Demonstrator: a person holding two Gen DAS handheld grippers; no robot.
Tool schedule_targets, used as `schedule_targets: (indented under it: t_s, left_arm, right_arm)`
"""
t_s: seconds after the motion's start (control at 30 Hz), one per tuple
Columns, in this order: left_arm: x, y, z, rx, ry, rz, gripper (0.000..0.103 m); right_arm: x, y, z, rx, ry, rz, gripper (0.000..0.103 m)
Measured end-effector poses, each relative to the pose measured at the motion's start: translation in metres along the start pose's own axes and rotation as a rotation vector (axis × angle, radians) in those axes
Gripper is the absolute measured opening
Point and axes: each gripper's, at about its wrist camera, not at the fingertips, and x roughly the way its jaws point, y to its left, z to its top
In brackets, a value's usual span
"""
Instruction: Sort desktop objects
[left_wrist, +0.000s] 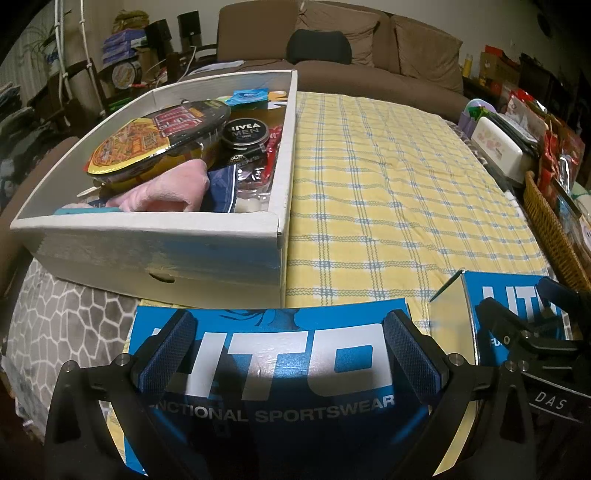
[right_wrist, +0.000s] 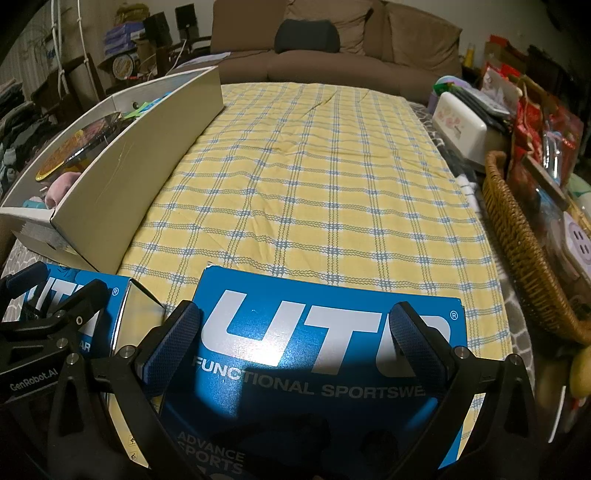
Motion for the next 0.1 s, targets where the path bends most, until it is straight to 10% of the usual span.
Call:
schedule_targets:
  t_s: [0.1]
  left_arm:
    - [0.0004, -0.0006, -0.0001, -0.001, -0.001, 0.003, 0.103]
  right_arm:
    - [0.0, 0.0, -0.0001, 0.0, 0.0, 0.0, 0.103]
